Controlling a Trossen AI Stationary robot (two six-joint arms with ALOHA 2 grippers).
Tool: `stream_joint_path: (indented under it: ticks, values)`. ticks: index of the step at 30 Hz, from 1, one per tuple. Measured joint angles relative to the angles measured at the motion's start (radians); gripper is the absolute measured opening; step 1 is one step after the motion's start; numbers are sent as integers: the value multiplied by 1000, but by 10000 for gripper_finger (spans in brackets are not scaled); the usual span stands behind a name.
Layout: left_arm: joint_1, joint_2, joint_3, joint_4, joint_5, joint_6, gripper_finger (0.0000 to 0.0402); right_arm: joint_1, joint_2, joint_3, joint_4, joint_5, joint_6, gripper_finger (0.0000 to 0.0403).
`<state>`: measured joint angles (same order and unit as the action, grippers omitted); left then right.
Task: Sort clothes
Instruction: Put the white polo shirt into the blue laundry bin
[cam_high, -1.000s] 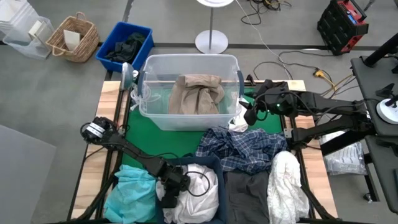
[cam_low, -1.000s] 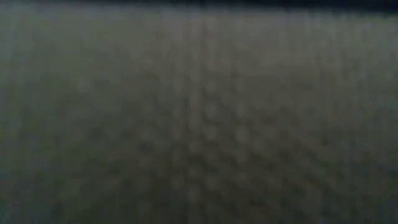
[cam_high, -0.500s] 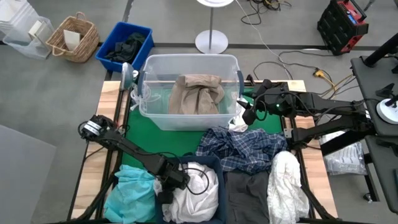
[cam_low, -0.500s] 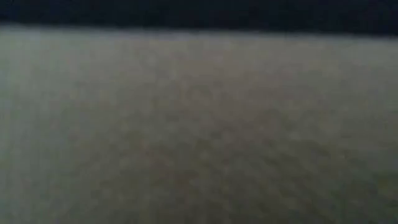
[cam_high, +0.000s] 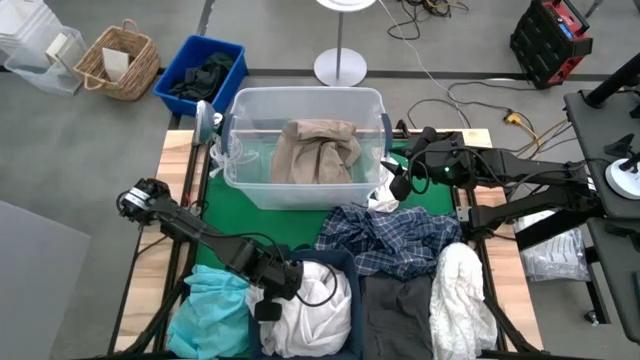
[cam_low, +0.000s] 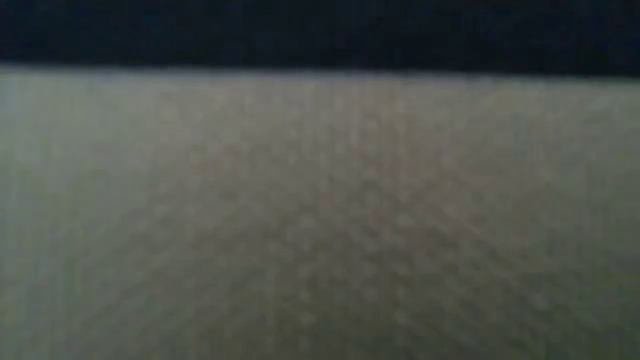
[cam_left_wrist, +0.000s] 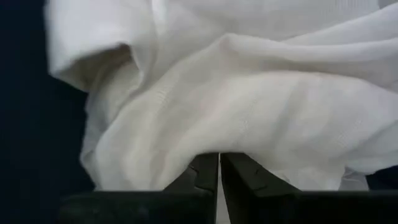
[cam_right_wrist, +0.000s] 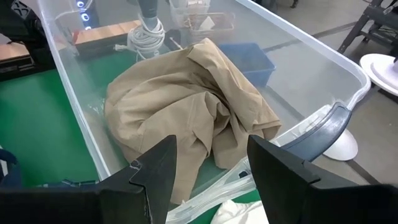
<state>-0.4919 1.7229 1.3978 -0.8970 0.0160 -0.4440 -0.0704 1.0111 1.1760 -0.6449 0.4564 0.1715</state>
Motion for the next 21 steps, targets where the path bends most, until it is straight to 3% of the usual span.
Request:
stream_joint_path:
  ticks: [5, 15, 21]
  values:
    - [1, 7, 30, -32, -4, 16, 0, 0, 0, 0, 0, 0, 0, 189]
    - [2, 20, 222, -387, 0, -105, 0, 0, -1, 0, 0, 0, 2, 189]
    - [2, 20, 261, -592, 156, -280, 0, 0, 3, 0, 0, 0, 1, 189]
